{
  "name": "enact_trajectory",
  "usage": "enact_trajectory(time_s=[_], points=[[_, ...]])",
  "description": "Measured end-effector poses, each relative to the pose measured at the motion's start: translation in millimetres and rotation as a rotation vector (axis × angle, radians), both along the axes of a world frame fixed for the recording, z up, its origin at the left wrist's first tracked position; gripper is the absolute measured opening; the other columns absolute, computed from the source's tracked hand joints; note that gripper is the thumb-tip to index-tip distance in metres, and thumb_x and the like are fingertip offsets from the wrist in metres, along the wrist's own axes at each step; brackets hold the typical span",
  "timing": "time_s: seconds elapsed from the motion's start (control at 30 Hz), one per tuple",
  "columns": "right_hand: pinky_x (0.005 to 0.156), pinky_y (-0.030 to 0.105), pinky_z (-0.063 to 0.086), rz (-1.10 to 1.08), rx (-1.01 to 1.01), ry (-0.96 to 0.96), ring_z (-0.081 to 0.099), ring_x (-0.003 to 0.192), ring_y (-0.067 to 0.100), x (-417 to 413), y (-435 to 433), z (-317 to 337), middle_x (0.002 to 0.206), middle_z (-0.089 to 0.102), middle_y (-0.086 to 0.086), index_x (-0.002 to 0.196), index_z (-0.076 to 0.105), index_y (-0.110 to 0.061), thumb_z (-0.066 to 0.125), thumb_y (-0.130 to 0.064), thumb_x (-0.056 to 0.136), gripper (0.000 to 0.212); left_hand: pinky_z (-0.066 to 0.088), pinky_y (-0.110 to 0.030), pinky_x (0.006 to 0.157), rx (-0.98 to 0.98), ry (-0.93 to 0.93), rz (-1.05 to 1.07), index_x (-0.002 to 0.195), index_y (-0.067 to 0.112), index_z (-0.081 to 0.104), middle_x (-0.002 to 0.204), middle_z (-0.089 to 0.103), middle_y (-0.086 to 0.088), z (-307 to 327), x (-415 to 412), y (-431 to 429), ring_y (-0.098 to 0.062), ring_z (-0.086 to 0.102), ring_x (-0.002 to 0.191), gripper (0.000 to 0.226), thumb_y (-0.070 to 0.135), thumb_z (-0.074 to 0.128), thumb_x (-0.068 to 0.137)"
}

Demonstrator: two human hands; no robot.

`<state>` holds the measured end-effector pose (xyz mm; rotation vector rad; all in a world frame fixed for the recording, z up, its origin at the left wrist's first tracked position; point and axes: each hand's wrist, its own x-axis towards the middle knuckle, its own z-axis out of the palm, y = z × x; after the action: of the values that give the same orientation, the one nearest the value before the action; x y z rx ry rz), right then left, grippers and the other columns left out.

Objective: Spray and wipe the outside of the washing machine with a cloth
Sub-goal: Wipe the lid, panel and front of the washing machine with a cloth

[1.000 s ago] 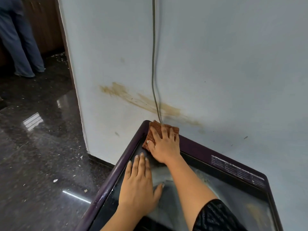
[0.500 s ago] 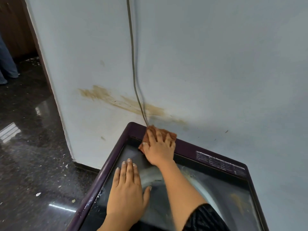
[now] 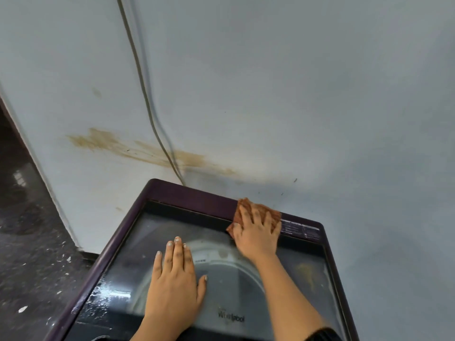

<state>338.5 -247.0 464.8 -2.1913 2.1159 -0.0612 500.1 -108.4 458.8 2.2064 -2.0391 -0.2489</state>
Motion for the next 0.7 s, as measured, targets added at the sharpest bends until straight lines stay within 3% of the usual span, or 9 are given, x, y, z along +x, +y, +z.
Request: enact_trajectory(time_s=[0.1,0.23,0.3,0.43,0.57,0.7], points=[[0.11,0.064,-0.007,-0.059,-0.039,0.038,0.004,0.144,0.037,-24.3,34.8,-9.2,0.159,0.01,-0.003,0.147,0.012,-0.04,0.018,-0.054,0.087,0.061,0.044,-0.052,0.093,0.016,-0.008,-0.022,0.11,-0.008,0.062,0.119,0.06,-0.027,0.3,-13.3,1.7,-0.039,0.059,0.109,0.069,0.045,0.03,0.08],[0.105,0.065,-0.015,0.076,-0.033,0.012,0.0,0.144,0.038,-21.7,30.3,-13.7,0.16,0.009,-0.004,0.146,0.009,-0.042,0.015,-0.059,0.086,0.063,0.042,-0.051,0.094,0.065,0.006,0.004,0.111,-0.009,0.061,0.12,0.059,-0.027,0.0,-26.1,0.5,-0.04,0.058,0.11,0.087,0.048,-0.002,0.09],[0.107,0.066,-0.011,0.079,-0.021,0.006,-0.001,0.144,0.037,-35.1,7.0,-6.6,0.16,0.007,-0.005,0.147,0.007,-0.041,0.02,-0.056,0.091,0.06,0.043,-0.052,0.091,0.049,0.004,0.018,0.111,-0.01,0.061,0.119,0.059,-0.028,-2.7,-34.0,-0.7,-0.041,0.058,0.11,0.088,0.049,-0.002,0.09],[0.111,0.066,-0.003,-0.109,-0.021,-0.024,0.003,0.143,0.038,-91.5,-2.6,1.8,0.159,0.009,-0.003,0.149,0.008,-0.036,0.023,-0.051,0.094,0.059,0.045,-0.055,0.09,0.048,0.006,0.039,0.113,-0.011,0.059,0.12,0.058,-0.029,-4.6,-48.9,2.5,-0.042,0.057,0.111,0.075,0.045,0.016,0.089],[0.111,0.065,-0.002,-0.192,-0.055,0.028,0.007,0.143,0.039,-113.0,44.7,-9.7,0.159,0.011,0.0,0.148,0.008,-0.036,0.018,-0.053,0.09,0.061,0.043,-0.052,0.092,0.07,0.001,-0.005,0.114,-0.009,0.058,0.122,0.058,-0.028,-4.1,-66.6,5.5,-0.04,0.056,0.113,0.09,0.05,-0.005,0.09],[0.108,0.065,-0.008,-0.031,-0.034,0.014,0.002,0.144,0.039,-109.0,46.8,-12.2,0.16,0.008,-0.003,0.147,0.007,-0.04,0.017,-0.057,0.089,0.062,0.037,-0.05,0.099,0.009,0.008,-0.055,0.123,-0.005,0.053,0.13,0.052,-0.024,-7.0,-93.3,-0.3,-0.036,0.05,0.121,0.095,0.054,-0.012,0.086]])
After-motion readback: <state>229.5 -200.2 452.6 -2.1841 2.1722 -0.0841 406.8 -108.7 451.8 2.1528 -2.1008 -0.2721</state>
